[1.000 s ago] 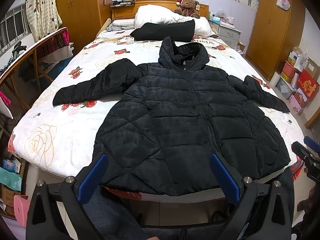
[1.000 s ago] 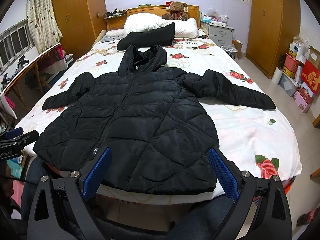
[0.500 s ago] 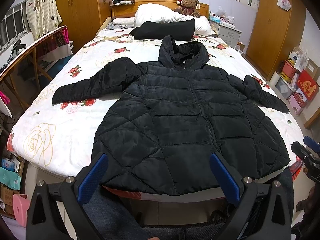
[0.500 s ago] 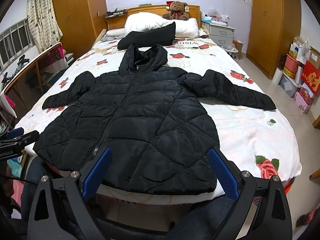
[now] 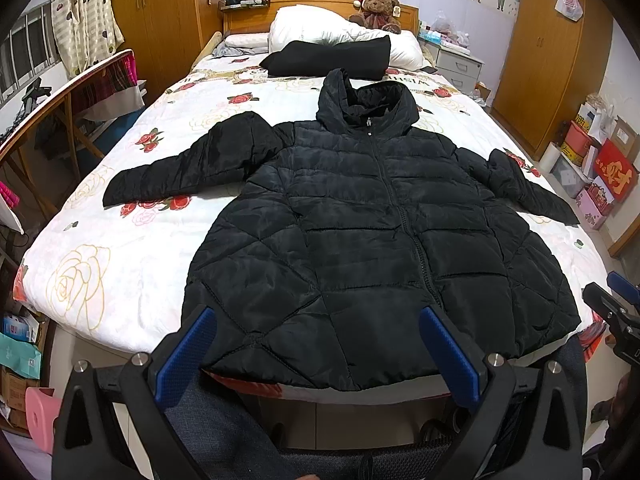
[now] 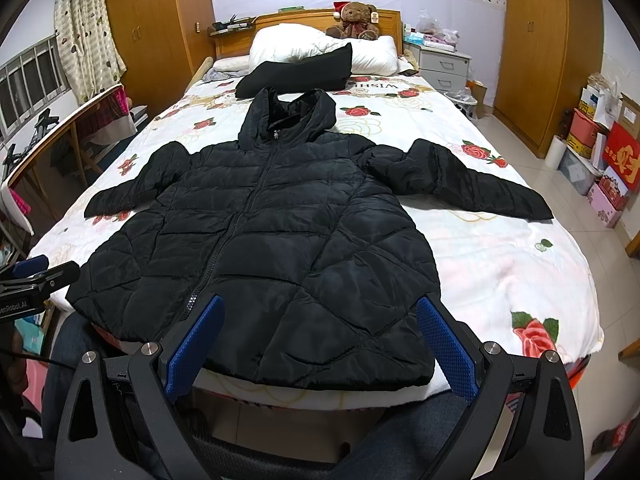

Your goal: Fold large clothes

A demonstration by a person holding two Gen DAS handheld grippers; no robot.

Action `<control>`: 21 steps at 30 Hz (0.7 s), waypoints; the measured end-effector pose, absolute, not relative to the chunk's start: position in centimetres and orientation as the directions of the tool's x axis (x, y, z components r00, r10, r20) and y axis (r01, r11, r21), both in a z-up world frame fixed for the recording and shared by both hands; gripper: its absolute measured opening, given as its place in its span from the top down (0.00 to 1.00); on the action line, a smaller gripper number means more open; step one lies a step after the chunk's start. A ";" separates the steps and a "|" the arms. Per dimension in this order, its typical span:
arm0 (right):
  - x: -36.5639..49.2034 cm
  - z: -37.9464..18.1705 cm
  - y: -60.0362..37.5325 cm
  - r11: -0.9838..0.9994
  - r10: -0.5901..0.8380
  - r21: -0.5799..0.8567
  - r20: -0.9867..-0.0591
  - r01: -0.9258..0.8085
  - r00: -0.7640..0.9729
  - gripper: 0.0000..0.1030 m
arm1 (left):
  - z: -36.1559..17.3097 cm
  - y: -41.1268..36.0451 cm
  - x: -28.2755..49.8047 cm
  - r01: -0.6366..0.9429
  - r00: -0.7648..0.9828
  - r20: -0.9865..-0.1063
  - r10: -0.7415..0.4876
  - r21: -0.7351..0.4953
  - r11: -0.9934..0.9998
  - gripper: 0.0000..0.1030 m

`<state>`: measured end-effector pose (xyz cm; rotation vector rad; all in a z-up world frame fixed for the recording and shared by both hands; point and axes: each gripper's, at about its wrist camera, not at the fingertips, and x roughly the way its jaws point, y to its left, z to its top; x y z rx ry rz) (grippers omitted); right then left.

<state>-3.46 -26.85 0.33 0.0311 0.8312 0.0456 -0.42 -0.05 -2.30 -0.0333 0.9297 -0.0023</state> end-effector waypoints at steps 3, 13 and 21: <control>-3.4 0.3 -26.9 0.999 0.052 0.046 -0.738 -0.028 0.672 0.06 | -2.2 0.0 -0.3 -0.013 0.596 -0.802 -0.017 -0.031 0.999 0.01; -3.4 0.3 -26.9 0.999 0.052 0.045 -0.738 -0.028 0.673 0.06 | -2.4 -0.1 -0.4 -0.012 0.596 -0.803 -0.018 -0.032 0.999 0.01; -3.4 0.4 -27.0 0.999 0.051 0.044 -0.739 -0.027 0.671 0.06 | -2.8 -0.1 -0.3 -0.013 0.592 -0.806 -0.019 -0.034 0.999 0.01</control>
